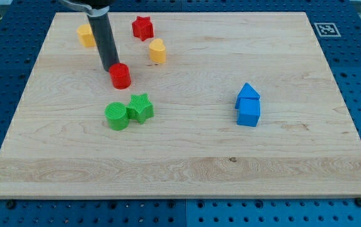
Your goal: Move the yellow heart slightly to the right
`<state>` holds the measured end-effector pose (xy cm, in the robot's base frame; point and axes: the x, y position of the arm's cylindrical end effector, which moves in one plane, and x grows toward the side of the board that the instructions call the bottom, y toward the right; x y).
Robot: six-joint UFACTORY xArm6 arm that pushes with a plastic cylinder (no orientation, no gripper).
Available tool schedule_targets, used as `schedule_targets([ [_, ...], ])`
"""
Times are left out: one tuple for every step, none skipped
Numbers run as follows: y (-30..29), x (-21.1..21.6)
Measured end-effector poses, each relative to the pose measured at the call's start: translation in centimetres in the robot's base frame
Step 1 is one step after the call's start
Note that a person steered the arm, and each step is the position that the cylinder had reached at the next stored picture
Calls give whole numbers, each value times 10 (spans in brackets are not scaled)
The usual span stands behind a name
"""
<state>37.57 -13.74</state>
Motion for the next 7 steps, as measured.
schedule_targets([
  [0,26],
  [10,26],
  [37,19],
  [45,24],
  [45,37],
  [45,37],
  [41,39],
])
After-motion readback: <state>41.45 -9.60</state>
